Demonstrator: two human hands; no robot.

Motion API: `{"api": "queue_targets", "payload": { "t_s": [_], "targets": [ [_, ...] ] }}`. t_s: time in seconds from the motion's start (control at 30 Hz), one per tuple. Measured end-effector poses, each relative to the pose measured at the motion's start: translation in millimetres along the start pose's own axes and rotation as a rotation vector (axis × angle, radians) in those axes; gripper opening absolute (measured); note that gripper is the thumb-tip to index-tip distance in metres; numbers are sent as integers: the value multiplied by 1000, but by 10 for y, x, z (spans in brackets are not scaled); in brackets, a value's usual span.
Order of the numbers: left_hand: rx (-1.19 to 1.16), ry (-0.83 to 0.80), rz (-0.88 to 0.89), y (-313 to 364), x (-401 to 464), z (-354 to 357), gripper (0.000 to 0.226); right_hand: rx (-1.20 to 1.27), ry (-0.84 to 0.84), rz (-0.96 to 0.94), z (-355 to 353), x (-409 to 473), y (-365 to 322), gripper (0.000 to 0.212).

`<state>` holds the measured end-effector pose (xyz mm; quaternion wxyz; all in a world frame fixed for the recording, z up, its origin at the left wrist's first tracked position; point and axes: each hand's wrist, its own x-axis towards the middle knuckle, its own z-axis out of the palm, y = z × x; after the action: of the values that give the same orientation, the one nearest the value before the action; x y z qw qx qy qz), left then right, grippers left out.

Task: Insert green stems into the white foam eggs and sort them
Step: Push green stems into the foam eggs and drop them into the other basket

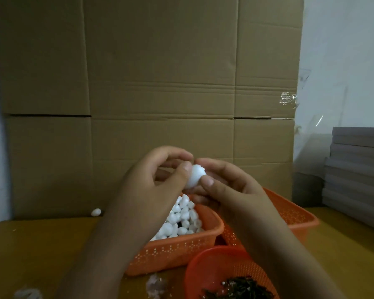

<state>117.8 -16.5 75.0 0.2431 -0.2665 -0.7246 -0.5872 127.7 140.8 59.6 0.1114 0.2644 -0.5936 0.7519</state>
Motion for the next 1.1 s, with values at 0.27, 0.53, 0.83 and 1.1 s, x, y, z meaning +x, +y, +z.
{"api": "queue_targets", "payload": {
  "t_s": [0.27,0.53,0.83,1.1],
  "targets": [
    [-180,-185,44,120,-56,-1,26,-224,59,-286,80,-151,-334,23],
    [-255,-204,83,128,-58,4,27,-382,123,-371,102,-173,-326,21],
    [-243,-185,89,105,-44,10,27,-407,127,-390,126,-164,-299,30],
    [-227,-79,69,87,-22,33,25,-568,154,-406,104,-132,-239,25]
  ]
}}
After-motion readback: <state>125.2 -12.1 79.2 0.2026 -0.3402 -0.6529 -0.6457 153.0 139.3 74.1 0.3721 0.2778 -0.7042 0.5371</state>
